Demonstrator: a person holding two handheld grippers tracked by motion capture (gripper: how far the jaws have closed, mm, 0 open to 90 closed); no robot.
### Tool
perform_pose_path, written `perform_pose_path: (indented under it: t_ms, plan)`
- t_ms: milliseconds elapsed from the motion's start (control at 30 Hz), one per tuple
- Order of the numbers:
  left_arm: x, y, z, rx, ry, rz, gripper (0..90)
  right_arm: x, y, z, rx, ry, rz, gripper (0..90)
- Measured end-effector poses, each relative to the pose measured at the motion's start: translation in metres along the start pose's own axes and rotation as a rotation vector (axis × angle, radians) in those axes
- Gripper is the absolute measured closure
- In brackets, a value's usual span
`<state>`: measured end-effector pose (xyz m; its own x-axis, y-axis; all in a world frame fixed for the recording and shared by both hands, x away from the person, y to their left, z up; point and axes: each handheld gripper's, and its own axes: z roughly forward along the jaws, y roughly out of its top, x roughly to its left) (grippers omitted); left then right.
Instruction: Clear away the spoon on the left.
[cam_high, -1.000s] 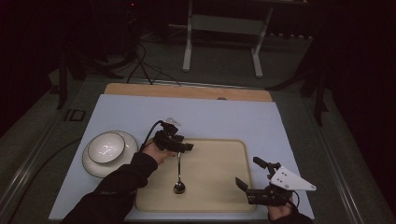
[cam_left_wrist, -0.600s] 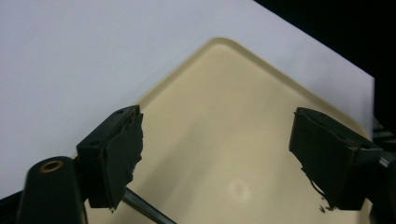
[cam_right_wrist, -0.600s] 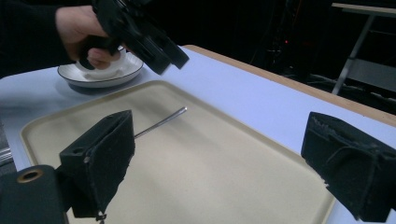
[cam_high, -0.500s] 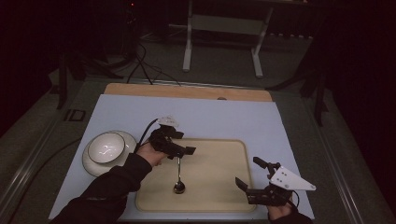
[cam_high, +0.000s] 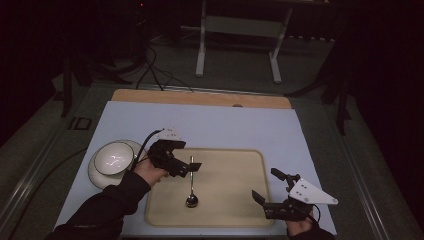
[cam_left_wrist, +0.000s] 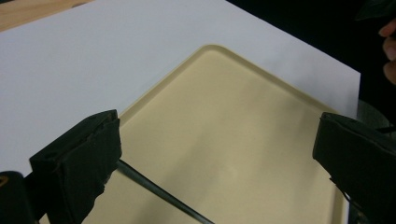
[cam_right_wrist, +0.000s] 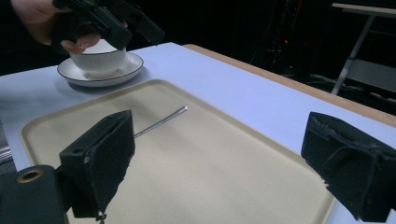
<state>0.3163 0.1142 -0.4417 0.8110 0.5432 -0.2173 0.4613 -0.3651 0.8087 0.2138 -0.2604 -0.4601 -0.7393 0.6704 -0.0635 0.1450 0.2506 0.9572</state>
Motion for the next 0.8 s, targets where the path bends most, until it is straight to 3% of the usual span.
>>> perform_pose_path:
  t_ms: [167,533,800]
  plan:
    - [-0.005,-0.004,-0.013,-0.037,-0.014,0.013,2.2,0.000,0.000,0.000,0.002,0.003,0.002,9.8]
    - [-0.020,-0.017,-0.037,-0.058,0.015,0.073,2.2,0.000,0.000,0.000,-0.001,0.000,-0.003,9.8]
    - [-0.023,-0.029,-0.057,-0.095,0.029,0.049,2.2,0.001,0.000,0.001,0.012,-0.011,-0.016,9.8]
